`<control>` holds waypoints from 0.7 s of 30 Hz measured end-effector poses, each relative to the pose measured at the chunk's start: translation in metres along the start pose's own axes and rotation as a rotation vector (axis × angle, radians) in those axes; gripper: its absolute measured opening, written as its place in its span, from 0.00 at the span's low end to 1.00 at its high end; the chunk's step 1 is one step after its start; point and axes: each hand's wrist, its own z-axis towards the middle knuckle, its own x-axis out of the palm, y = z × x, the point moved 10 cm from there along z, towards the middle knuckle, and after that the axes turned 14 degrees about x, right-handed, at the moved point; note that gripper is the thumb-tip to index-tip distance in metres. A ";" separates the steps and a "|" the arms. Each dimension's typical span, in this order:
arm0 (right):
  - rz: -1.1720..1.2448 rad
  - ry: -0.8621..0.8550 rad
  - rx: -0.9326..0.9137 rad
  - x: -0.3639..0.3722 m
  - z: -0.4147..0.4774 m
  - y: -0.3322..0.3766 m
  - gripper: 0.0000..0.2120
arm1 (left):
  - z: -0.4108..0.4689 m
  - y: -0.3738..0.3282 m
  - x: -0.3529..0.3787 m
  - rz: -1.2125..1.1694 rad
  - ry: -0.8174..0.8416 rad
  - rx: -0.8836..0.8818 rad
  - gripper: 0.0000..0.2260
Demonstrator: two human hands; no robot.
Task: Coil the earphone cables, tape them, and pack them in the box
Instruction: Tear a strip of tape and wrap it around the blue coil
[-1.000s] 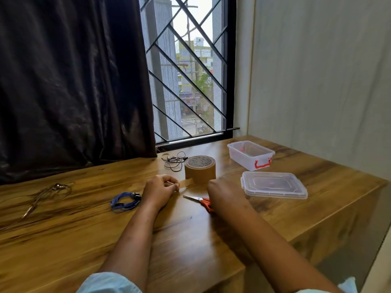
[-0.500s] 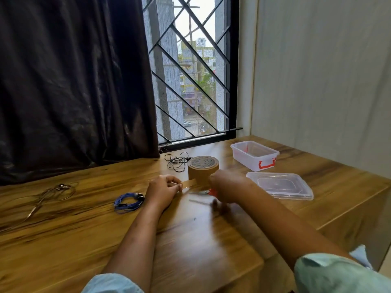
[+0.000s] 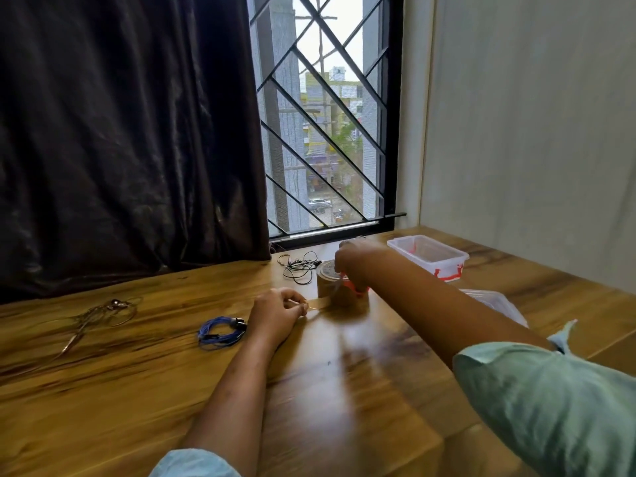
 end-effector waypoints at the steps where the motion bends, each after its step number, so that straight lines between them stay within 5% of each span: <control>1: -0.031 0.022 -0.003 0.001 0.003 0.001 0.21 | 0.000 0.000 0.000 0.006 0.000 -0.001 0.04; 9: -0.016 -0.052 -0.005 -0.013 0.008 0.016 0.14 | 0.003 0.003 0.000 0.030 -0.001 -0.007 0.05; 21: -0.201 -0.152 -0.004 -0.011 0.029 0.050 0.15 | 0.005 0.002 -0.001 0.047 -0.003 0.021 0.08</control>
